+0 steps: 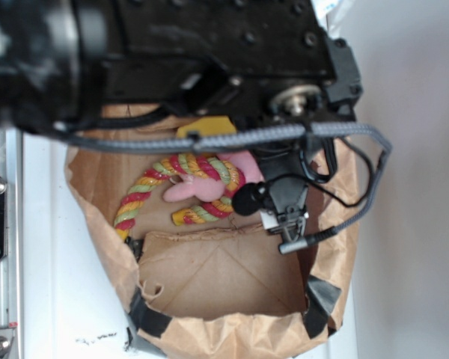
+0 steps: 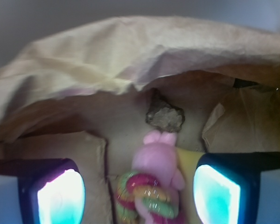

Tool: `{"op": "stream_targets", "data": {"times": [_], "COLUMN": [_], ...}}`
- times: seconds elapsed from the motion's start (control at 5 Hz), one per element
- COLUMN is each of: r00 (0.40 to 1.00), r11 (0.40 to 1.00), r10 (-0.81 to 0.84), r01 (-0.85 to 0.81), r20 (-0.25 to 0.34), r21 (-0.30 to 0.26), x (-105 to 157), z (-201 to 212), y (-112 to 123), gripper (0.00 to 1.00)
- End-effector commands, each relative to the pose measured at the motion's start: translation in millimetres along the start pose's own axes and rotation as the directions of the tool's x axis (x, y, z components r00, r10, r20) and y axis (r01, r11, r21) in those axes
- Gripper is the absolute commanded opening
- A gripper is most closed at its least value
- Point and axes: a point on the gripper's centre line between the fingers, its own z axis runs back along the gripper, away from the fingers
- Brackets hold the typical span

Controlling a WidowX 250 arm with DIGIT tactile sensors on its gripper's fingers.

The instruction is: Grab the rock.

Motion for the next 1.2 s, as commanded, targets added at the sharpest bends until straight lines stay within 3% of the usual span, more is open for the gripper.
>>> {"op": "stream_targets", "data": {"times": [0.0,0.2,0.8,1.0], "r00": [0.999,0.997,0.997,0.992], "r11": [0.998,0.997,0.997,0.998], "r10": [0.004,-0.025,-0.025,-0.065], "r01": [-0.007,0.019,0.019,0.065], "r20": [0.05,0.078,0.078,0.108], "r21": [0.065,0.073,0.073,0.005], "x": [11,5,5,-12], "z": [-21,-22,-22,-29], "y": [0,-4,-4,2], "gripper": [1.0,1.0,1.0,1.0]}}
